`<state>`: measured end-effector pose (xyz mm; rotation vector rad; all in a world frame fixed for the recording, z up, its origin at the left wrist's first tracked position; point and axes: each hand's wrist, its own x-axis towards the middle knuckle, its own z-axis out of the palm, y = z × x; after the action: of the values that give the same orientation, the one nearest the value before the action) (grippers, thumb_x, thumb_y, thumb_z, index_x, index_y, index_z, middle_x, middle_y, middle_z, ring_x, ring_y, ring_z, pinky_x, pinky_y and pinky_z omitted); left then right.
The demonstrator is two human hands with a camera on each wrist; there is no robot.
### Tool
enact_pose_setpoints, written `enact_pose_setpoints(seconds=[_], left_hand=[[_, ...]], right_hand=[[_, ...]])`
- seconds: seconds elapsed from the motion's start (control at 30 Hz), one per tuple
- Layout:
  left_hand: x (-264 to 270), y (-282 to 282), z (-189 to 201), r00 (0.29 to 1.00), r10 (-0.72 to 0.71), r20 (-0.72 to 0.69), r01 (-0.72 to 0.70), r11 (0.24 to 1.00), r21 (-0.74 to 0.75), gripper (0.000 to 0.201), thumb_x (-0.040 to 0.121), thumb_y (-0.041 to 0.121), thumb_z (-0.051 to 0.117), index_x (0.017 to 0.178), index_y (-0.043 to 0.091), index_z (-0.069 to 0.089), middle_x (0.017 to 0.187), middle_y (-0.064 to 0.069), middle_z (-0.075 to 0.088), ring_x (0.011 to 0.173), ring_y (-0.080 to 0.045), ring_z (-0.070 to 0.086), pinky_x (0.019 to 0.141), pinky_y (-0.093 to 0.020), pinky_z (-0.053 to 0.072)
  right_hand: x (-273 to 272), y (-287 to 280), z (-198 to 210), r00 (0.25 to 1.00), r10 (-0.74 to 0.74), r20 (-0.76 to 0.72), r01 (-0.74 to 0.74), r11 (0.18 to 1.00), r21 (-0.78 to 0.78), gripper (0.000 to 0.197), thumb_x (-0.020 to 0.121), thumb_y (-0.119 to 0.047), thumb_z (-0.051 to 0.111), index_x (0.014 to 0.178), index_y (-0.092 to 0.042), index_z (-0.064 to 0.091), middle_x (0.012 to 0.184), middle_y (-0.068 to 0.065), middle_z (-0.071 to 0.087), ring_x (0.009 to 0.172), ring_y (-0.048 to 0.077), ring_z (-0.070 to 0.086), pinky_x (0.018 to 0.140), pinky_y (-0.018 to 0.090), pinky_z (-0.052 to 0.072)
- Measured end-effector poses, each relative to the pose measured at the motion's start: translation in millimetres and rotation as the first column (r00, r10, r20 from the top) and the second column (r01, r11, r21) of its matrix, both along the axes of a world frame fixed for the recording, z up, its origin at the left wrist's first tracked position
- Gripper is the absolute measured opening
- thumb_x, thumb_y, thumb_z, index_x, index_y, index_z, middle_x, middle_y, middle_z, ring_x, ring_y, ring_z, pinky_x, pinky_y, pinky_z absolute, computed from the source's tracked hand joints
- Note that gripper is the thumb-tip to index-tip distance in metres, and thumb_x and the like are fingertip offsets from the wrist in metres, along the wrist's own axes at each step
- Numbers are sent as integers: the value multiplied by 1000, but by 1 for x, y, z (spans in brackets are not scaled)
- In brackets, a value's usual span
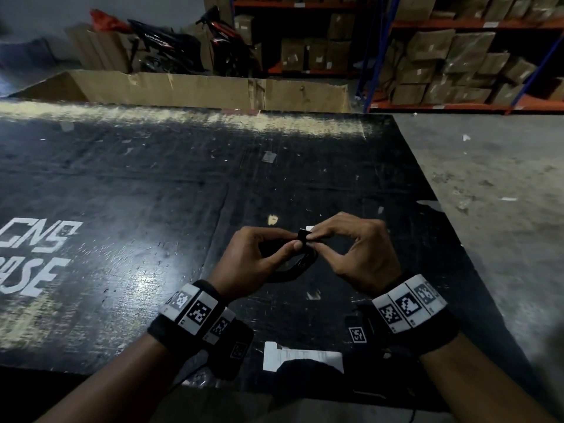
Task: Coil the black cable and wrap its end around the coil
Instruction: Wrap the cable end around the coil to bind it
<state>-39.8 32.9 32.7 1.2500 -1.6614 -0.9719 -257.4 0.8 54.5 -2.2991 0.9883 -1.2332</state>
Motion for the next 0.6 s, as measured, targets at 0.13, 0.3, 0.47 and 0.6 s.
enact_pose_setpoints(seconds=[0.13, 0.3, 0.47, 0.6], left_hand=[[-4, -3, 1, 1000, 13, -28, -14, 1000, -10, 23, 96, 28, 72, 114, 16, 81, 101, 10, 84, 97, -5, 79, 91, -33, 63], [-7, -6, -5, 998, 27, -54, -26, 1000, 16, 20, 97, 20, 70, 111, 9, 80, 68, 22, 75, 60, 13, 63, 59, -4, 44], [-5, -10, 2, 997, -7, 77, 5, 1000, 27, 23, 100, 29, 67, 101, 13, 83, 63, 25, 71, 57, 12, 61, 58, -7, 41], [-4, -14, 9, 986, -63, 151, 59, 998, 30, 26, 100, 35, 66, 95, 16, 83, 57, 17, 68, 51, 6, 53, 56, -13, 36]], right_hand=[[4, 3, 5, 998, -59, 37, 55, 994, 96, 14, 76, -11, 83, 88, -15, 78, 86, -5, 78, 80, 3, 73, 75, 28, 61], [3, 6, 3, 991, -133, 25, 124, 967, 223, 25, 78, -18, 81, 98, -26, 67, 83, -10, 75, 82, 3, 73, 77, 31, 62], [2, -1, -2, 991, -107, 74, 66, 903, 425, 16, 80, -13, 79, 95, -21, 78, 92, -6, 79, 87, 7, 75, 82, 37, 63], [-4, -6, -2, 985, -58, 160, -43, 823, 566, 13, 81, -6, 81, 94, -8, 79, 97, 6, 80, 91, 17, 77, 86, 35, 63]])
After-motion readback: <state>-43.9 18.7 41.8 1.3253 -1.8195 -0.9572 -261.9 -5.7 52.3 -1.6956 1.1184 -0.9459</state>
